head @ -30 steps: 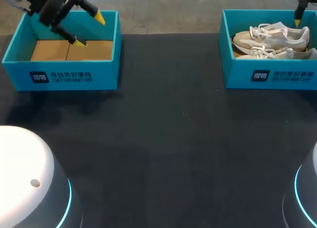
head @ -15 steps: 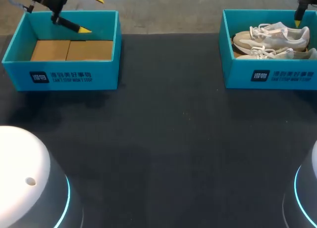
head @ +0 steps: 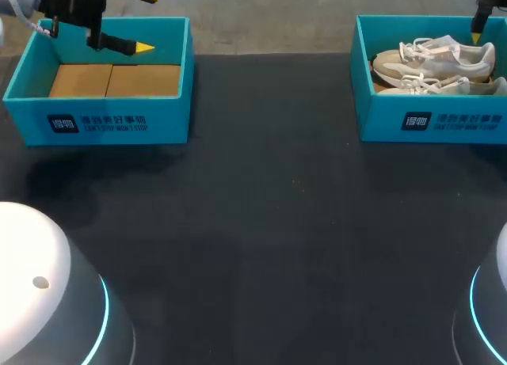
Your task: Take the shoe out of the shoebox, open the shoe tongue, remove and reinsert the insole, then place the shoe into the shoebox
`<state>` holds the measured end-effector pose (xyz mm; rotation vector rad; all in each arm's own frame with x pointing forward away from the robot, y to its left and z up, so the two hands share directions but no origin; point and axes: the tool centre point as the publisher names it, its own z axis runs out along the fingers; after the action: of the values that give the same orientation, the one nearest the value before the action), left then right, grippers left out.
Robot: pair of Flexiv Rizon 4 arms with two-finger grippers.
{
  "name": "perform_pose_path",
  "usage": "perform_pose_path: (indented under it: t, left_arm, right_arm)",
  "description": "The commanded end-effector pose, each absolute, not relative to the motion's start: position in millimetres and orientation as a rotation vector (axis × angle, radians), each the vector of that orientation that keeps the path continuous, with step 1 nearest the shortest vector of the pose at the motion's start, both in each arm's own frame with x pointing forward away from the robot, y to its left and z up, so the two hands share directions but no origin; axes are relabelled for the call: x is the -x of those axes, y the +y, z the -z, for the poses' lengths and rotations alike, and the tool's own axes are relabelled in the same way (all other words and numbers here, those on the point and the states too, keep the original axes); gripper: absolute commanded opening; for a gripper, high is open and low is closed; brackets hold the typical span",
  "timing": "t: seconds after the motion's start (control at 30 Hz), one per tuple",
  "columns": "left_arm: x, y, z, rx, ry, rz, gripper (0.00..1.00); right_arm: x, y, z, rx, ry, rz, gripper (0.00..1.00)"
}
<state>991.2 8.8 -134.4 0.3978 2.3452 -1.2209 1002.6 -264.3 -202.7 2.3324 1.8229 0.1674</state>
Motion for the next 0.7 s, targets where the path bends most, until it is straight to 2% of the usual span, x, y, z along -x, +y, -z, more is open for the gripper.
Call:
perform_pose_path:
  t: [0.03,0.7]
  left_arm:
    - [-989.0,3.7,131.0,0.001,2.377,1.073,1.00]
    - [-1039.1,8.9,136.8,1.352,2.241,0.738,1.00]
  right_arm:
    - [-999.8,-264.3,203.9,-2.333,1.827,-0.167,1.00]
    - [-945.0,-254.1,210.5,-2.346,1.936,-0.052,1.00]
